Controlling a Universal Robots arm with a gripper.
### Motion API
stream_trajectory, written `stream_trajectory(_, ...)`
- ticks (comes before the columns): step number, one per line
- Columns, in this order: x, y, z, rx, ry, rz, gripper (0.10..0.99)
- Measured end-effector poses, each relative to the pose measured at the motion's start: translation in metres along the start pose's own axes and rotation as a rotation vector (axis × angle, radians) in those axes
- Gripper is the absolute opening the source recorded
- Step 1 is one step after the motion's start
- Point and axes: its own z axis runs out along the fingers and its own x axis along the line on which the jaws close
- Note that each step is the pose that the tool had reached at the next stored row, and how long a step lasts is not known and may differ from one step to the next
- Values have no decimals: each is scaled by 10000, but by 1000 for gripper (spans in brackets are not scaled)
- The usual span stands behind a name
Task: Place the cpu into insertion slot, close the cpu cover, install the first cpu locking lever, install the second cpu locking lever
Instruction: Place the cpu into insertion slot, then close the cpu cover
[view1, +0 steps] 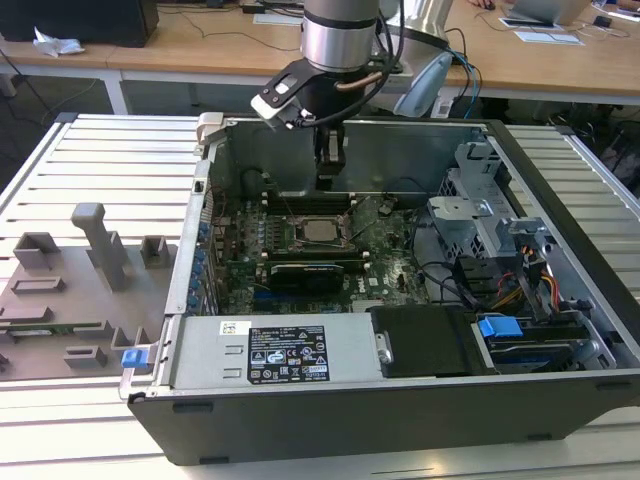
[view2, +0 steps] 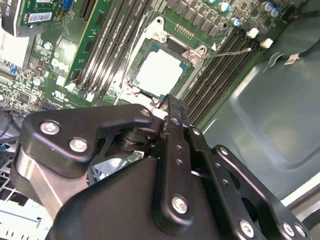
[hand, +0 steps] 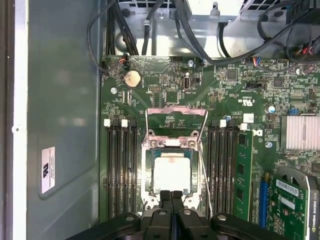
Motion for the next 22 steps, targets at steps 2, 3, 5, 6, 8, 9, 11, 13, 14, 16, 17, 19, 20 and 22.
stream_trajectory(2, 1, 6, -78, -1, 1, 1, 106)
stream_trajectory(3, 1, 7, -125, 0, 0, 2, 106)
stream_trajectory(5, 1, 7, -236, -1, 1, 1, 106)
stream_trajectory(6, 1, 7, -261, 0, 0, 1, 106)
stream_trajectory(8, 2, 7, -345, 0, 1, 1, 106)
stream_trajectory(9, 2, 7, -365, 0, 1, 0, 106)
stream_trajectory(11, 2, 8, -369, -1, 2, 0, 106)
stream_trajectory(13, 2, 7, -370, 0, 2, 1, 106)
stream_trajectory(14, 2, 8, -370, 0, 1, 0, 106)
stream_trajectory(16, 2, 7, -370, 0, 1, 0, 106)
stream_trajectory(17, 2, 7, -371, 0, 1, 1, 106)
stream_trajectory(19, 2, 7, -371, 0, 1, 1, 106)
stream_trajectory(20, 2, 8, -372, 0, 1, 0, 106)
stream_trajectory(22, 2, 8, -372, 0, 1, 1, 106)
